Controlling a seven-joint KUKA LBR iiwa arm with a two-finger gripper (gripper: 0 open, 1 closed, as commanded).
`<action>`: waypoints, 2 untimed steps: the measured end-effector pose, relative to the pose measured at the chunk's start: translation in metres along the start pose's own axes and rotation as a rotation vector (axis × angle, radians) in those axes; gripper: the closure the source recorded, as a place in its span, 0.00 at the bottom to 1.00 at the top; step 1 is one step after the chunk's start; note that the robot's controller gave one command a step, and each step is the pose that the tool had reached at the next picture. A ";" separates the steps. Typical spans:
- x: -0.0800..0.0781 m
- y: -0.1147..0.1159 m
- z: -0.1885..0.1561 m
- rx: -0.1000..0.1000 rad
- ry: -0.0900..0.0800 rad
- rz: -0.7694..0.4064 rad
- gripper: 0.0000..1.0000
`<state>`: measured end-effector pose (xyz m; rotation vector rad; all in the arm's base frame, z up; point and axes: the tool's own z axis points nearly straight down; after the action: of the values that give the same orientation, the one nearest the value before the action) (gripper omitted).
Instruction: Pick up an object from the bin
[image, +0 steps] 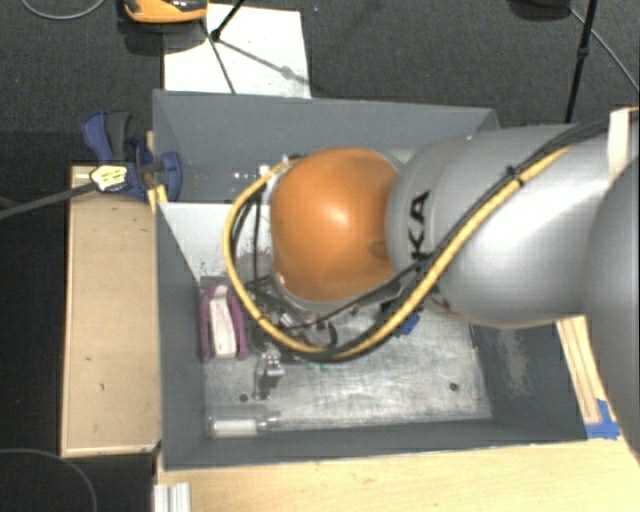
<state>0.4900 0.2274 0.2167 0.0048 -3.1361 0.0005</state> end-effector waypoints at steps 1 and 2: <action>-0.073 -0.083 0.149 0.001 -0.005 -0.041 0.00; -0.091 -0.061 0.114 -0.003 -0.011 0.033 0.00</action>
Offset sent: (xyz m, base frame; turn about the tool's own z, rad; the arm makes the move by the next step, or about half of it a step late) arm 0.0710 -0.0797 -0.1467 -0.0471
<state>0.5807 0.1664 0.1020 -0.0476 -3.1466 -0.0046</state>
